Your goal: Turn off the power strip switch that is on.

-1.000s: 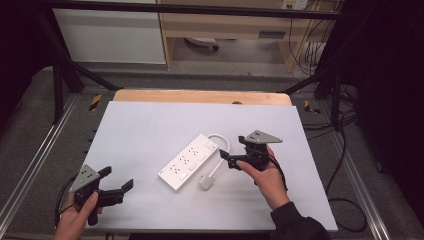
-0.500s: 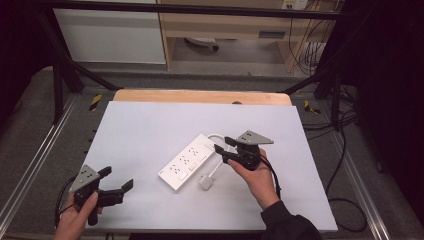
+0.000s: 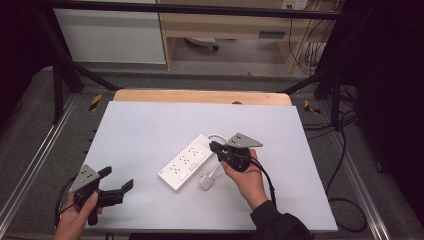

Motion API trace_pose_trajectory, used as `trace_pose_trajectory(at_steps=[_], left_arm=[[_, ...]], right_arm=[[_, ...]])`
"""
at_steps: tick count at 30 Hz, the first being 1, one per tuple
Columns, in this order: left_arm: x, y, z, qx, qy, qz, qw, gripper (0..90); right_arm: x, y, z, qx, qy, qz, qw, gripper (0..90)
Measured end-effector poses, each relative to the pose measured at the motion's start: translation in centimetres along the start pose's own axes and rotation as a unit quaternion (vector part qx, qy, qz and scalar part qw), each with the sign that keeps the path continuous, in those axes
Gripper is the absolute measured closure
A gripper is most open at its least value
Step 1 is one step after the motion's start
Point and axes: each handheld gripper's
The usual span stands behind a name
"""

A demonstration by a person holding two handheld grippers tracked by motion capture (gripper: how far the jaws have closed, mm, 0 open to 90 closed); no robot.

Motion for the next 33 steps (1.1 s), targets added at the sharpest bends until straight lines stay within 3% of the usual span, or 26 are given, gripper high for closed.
trace_pose_trajectory(at_steps=[6, 33], left_arm=[[0.0, 0.0, 0.0, 0.000, 0.000, 0.000, 1.0000, 5.2], [0.0, 0.0, 0.0, 0.001, -0.001, 0.002, 1.0000, 5.2]], right_arm=[[0.3, 0.5, 0.6, -0.011, 0.002, -0.001, 0.9999, 89.7], [1.2, 2.1, 2.5, -0.035, 0.025, 0.000, 0.9991, 90.0]])
Point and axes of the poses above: each handheld gripper's, and its own axes: z roughly forward along the jaws, x roughly out of its underside, y roughly to its left, and after that the axes turned 7 degrees about z, right-handed
